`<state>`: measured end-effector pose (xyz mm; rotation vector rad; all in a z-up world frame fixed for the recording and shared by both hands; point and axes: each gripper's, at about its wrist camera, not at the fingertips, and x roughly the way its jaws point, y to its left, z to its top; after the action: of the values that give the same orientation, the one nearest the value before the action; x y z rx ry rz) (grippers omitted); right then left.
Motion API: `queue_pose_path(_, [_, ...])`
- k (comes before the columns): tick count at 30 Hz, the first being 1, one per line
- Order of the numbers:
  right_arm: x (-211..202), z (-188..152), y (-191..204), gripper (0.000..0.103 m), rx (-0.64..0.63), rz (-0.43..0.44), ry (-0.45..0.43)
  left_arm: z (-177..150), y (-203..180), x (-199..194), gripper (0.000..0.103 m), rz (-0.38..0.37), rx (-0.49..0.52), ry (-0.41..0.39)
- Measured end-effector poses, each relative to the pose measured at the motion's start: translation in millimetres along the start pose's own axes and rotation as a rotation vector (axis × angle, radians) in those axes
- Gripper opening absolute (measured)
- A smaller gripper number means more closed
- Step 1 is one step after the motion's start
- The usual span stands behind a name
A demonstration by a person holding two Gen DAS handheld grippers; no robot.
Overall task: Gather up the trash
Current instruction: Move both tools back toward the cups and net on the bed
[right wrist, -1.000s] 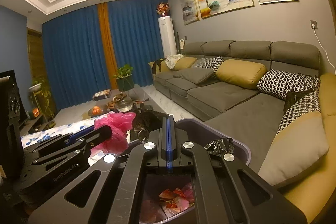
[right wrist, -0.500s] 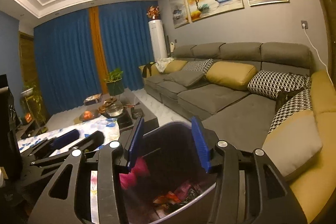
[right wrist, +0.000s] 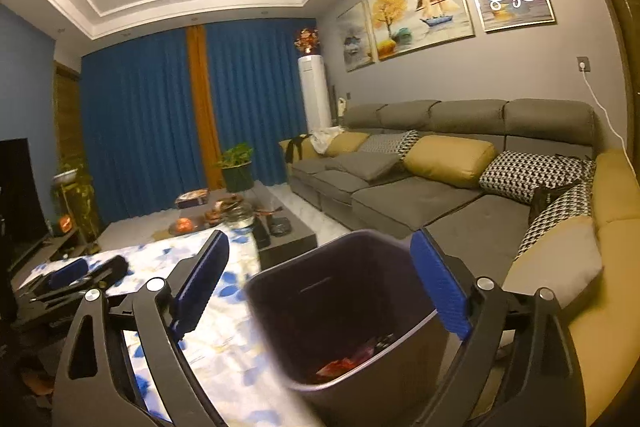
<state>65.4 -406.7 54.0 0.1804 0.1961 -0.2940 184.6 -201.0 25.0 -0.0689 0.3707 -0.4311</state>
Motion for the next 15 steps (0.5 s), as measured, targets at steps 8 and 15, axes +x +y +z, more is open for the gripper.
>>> queue_pose_path(8, [-3.0,-26.5,63.3,0.094,-0.041,0.159,0.085,-26.3,86.6,-69.5,0.092,0.232,-0.062,-0.007])
queue_pose_path(15, [0.6,-60.2,134.5,0.094,-0.132,0.299,0.189,-45.4,143.3,-121.6,0.092,0.4,-0.086,-0.035])
